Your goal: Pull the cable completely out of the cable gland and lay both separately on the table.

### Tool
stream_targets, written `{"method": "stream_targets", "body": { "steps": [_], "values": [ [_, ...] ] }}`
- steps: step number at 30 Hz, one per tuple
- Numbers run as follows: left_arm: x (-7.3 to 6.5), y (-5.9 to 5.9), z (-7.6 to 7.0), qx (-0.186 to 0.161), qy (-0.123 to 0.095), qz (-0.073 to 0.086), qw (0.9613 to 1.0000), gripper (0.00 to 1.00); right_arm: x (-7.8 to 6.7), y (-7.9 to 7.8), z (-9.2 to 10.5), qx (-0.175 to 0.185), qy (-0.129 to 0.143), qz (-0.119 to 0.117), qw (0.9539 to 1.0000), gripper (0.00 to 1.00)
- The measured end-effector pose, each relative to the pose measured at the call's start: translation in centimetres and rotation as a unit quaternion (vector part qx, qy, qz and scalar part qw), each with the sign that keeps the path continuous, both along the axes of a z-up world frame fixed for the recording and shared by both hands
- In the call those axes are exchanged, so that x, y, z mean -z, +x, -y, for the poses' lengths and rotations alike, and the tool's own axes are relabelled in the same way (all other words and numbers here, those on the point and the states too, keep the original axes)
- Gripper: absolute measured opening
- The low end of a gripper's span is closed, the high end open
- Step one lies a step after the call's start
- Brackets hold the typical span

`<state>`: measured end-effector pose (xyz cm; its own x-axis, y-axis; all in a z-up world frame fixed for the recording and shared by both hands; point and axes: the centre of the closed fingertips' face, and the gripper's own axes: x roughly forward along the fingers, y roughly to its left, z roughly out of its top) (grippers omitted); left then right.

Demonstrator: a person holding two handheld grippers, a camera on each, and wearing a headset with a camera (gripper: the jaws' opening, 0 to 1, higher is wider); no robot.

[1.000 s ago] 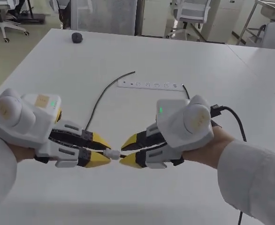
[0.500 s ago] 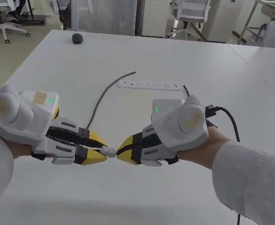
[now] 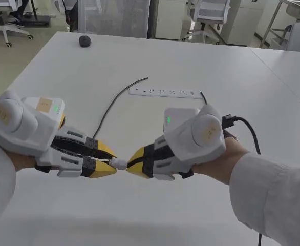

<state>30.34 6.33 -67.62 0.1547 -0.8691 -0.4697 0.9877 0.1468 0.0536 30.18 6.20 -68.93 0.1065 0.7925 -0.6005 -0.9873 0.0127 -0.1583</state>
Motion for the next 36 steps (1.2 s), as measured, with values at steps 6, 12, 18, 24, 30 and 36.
{"method": "stream_targets", "body": {
  "steps": [6,12,18,24,30,36],
  "values": [
    [0.0,0.1,0.0,0.000,-0.001,0.000,1.0000,0.15,0.0,0.1,0.1,0.004,0.001,-0.001,1.0000,0.00],
    [0.0,0.5,0.1,-0.004,0.000,0.001,1.0000,0.14,0.2,0.6,0.4,0.013,0.003,-0.001,0.9999,0.00],
    [0.1,0.6,0.1,-0.008,-0.001,0.000,1.0000,0.14,1.1,0.8,1.4,0.022,-0.006,-0.007,0.9997,0.00],
    [0.4,0.6,0.2,-0.006,0.004,0.001,1.0000,0.14,2.1,0.8,1.9,0.027,-0.016,-0.011,0.9995,0.00],
    [0.4,0.7,0.2,-0.009,0.002,0.003,1.0000,0.14,4.0,1.3,3.4,0.037,-0.039,-0.013,0.9985,0.00],
    [0.4,0.7,0.1,-0.010,0.000,0.004,0.9999,0.15,5.7,1.5,4.6,0.048,-0.057,-0.028,0.9968,0.00]
  ]
}}
